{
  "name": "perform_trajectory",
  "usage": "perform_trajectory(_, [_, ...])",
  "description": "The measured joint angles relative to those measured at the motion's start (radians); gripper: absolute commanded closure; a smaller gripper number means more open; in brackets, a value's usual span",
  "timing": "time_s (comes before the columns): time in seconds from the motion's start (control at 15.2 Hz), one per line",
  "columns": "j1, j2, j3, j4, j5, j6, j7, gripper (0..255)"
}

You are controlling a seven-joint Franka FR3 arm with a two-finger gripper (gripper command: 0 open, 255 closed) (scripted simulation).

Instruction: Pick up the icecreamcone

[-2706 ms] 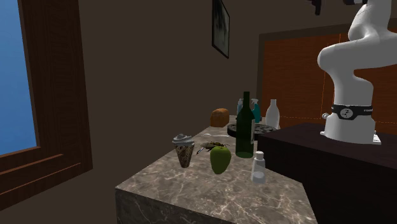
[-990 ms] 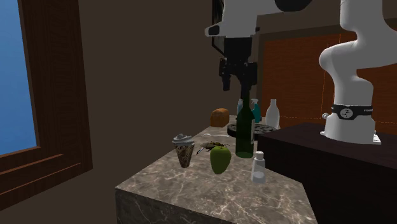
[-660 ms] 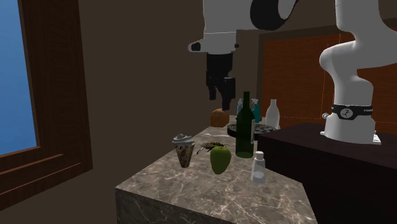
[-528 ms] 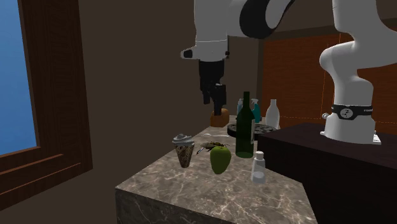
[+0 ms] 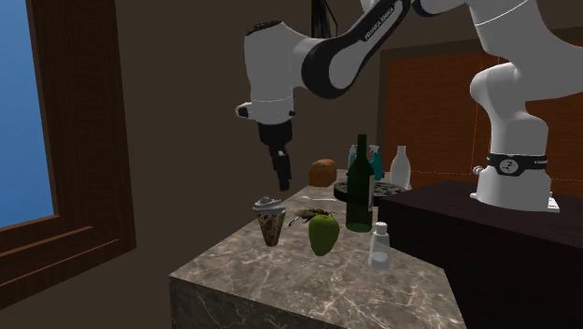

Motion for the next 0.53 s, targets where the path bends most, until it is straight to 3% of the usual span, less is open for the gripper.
perform_trajectory(0.53, [-0.067, 0.279, -0.047, 0.332, 0.014, -0.061, 0.003, 0])
